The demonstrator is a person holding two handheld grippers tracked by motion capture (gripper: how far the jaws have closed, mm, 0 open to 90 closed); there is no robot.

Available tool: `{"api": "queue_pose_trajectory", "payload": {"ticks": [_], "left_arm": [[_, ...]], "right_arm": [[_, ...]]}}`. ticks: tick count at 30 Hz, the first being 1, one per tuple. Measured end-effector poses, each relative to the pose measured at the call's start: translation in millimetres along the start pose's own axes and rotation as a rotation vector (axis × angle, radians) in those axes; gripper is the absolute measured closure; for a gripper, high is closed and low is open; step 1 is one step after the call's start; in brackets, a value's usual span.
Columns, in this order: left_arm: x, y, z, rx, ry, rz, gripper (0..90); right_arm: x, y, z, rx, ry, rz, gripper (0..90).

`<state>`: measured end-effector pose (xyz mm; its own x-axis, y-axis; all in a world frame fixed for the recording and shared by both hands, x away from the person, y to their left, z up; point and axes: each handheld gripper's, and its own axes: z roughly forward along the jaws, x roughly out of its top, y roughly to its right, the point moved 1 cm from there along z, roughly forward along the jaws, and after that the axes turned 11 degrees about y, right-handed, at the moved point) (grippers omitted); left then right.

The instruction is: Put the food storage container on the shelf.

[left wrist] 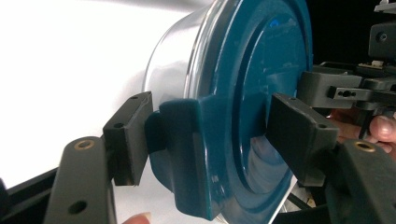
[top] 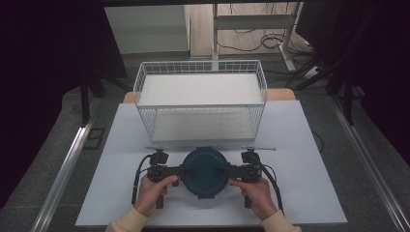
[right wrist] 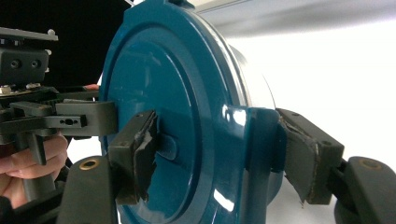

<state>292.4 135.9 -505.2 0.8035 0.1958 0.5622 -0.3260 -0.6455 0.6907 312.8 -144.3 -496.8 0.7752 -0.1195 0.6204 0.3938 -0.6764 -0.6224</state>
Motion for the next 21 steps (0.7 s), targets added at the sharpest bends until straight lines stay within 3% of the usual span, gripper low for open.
{"api": "queue_pose_trajectory", "payload": {"ticks": [21], "left_arm": [[8.0, 6.1, -4.0, -0.005, 0.006, 0.018, 34.9]], "right_arm": [[5.8, -3.9, -4.8, 0.013, 0.030, -0.025, 33.4]]}}
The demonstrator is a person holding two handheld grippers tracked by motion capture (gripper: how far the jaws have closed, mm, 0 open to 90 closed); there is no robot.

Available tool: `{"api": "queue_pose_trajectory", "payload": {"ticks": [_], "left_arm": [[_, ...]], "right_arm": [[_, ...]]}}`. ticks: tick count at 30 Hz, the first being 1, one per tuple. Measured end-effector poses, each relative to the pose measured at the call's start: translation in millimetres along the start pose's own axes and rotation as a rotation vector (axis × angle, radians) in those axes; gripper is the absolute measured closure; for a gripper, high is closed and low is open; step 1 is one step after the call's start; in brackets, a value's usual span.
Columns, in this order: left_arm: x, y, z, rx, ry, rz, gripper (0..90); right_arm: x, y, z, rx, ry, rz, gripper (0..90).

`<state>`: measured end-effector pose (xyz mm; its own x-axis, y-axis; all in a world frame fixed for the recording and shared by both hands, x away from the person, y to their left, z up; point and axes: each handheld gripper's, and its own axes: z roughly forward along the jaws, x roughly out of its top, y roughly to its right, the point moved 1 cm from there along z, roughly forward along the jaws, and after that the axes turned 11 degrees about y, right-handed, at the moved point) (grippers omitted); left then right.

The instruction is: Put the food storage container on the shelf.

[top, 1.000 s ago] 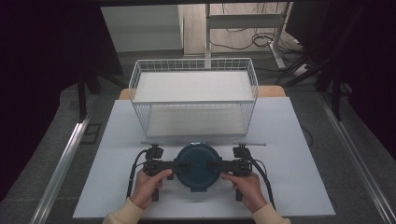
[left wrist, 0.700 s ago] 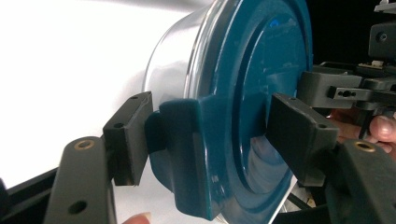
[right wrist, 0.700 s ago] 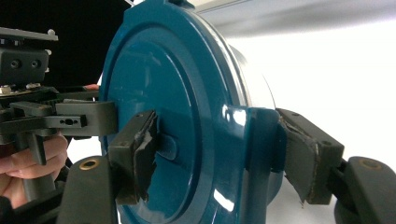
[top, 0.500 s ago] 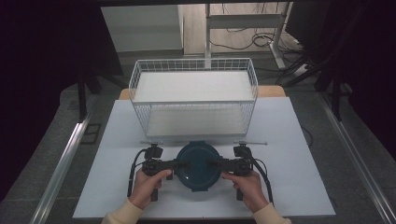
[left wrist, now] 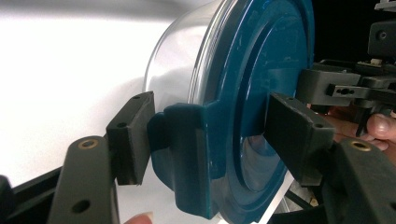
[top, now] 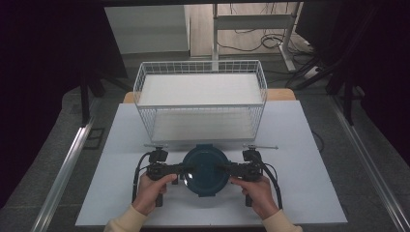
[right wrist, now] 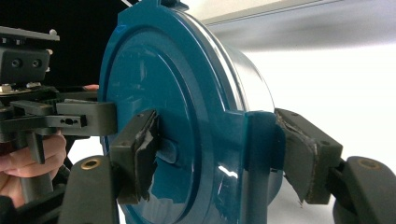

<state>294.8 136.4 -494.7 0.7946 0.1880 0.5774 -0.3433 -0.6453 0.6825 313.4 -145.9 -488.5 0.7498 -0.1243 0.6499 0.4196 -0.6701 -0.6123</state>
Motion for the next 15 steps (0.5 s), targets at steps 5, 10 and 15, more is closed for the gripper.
{"api": "queue_pose_trajectory", "payload": {"ticks": [5, 10, 15], "left_arm": [[4.9, 1.1, 0.4, 0.002, 0.002, -0.001, 34.9], [16.4, 5.9, -0.6, -0.004, 0.010, 0.008, 34.9], [27.9, 11.8, -2.9, -0.005, 0.021, 0.019, 35.0]], "right_arm": [[4.1, -0.1, 0.5, 0.002, 0.000, -0.001, 33.4], [15.2, -3.4, -0.9, 0.001, 0.008, -0.013, 33.4], [26.4, -7.8, -2.8, 0.004, 0.021, -0.023, 33.5]]}}
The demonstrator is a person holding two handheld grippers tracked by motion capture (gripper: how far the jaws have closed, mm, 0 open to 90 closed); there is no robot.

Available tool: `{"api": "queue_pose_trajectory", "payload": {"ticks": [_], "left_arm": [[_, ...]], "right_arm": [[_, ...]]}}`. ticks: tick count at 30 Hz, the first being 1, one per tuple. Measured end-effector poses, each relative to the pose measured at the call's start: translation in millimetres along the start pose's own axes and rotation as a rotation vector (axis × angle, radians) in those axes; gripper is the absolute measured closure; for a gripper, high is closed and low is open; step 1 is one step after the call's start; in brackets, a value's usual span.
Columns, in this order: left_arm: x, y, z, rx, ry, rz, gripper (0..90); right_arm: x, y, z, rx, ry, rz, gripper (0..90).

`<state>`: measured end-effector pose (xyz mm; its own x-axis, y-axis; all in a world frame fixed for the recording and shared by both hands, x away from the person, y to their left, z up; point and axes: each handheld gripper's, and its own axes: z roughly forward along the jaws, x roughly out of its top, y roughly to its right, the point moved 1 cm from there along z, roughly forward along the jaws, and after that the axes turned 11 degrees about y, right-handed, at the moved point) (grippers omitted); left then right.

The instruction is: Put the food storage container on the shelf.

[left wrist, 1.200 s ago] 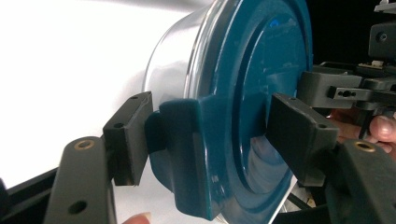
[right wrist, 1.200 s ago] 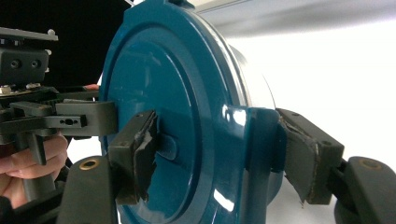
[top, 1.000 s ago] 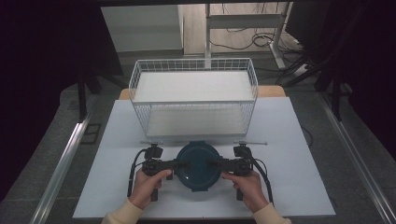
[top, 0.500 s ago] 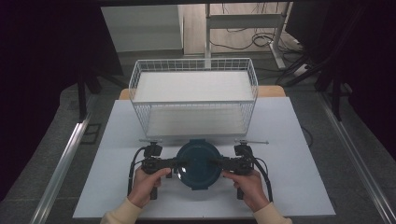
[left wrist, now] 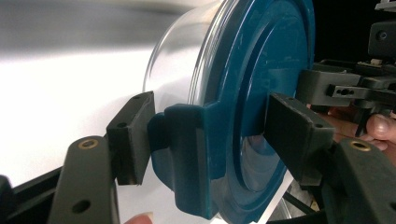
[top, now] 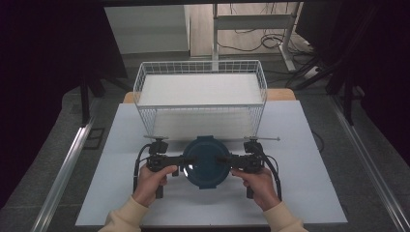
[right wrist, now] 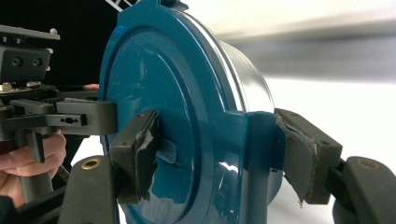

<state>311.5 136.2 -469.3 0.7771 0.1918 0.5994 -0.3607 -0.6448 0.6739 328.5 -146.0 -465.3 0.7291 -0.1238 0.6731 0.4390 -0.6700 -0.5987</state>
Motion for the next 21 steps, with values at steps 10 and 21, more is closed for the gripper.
{"api": "queue_pose_trajectory", "payload": {"ticks": [10, 21], "left_arm": [[28.2, 19.7, -11.6, -0.008, 0.031, 0.039, 35.4], [57.5, 39.0, -28.0, -0.022, 0.072, 0.071, 35.8]], "right_arm": [[28.4, -16.2, -9.7, 0.009, 0.034, -0.025, 33.5], [61.0, -40.2, -19.8, 0.017, 0.062, -0.054, 33.6]]}}
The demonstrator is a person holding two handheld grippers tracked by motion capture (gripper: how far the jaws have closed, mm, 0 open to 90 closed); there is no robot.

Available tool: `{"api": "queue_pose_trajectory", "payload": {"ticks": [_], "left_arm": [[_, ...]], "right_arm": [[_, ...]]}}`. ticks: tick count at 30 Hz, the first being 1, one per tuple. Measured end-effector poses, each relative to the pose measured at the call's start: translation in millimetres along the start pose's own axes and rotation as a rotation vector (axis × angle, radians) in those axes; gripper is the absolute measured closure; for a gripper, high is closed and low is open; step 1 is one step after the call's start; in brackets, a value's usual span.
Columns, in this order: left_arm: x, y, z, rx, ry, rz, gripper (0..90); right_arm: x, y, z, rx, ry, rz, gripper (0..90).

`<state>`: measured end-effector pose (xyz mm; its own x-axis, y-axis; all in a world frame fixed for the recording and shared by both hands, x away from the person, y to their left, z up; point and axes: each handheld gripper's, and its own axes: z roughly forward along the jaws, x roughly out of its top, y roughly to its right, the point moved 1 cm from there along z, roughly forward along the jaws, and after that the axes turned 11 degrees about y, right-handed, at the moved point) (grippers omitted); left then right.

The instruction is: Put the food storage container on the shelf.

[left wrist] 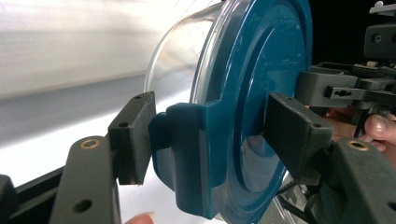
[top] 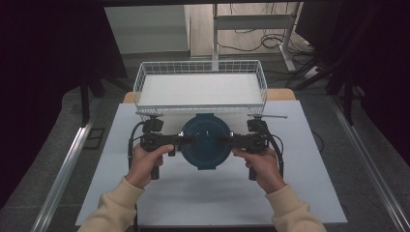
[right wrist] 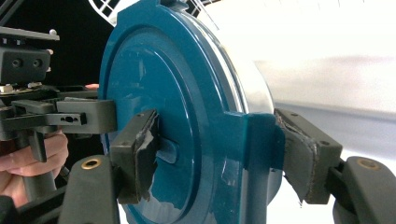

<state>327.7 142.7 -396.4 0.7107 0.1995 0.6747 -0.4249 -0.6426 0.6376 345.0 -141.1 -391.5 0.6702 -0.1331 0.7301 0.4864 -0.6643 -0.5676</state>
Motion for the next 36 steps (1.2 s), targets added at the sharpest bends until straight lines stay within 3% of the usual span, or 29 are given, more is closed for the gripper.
{"api": "queue_pose_trajectory", "payload": {"ticks": [10, 19, 36], "left_arm": [[27.3, 15.2, -11.1, -0.009, 0.032, 0.035, 35.9], [48.2, 25.7, -17.4, -0.010, 0.047, 0.062, 35.9], [86.1, 32.3, -20.5, -0.019, 0.073, 0.078, 36.2]], "right_arm": [[31.1, -19.1, -6.6, 0.011, 0.029, -0.047, 33.8], [49.4, -28.4, -9.3, 0.019, 0.046, -0.060, 33.8], [85.6, -39.3, -5.3, 0.027, 0.071, -0.090, 34.1]]}}
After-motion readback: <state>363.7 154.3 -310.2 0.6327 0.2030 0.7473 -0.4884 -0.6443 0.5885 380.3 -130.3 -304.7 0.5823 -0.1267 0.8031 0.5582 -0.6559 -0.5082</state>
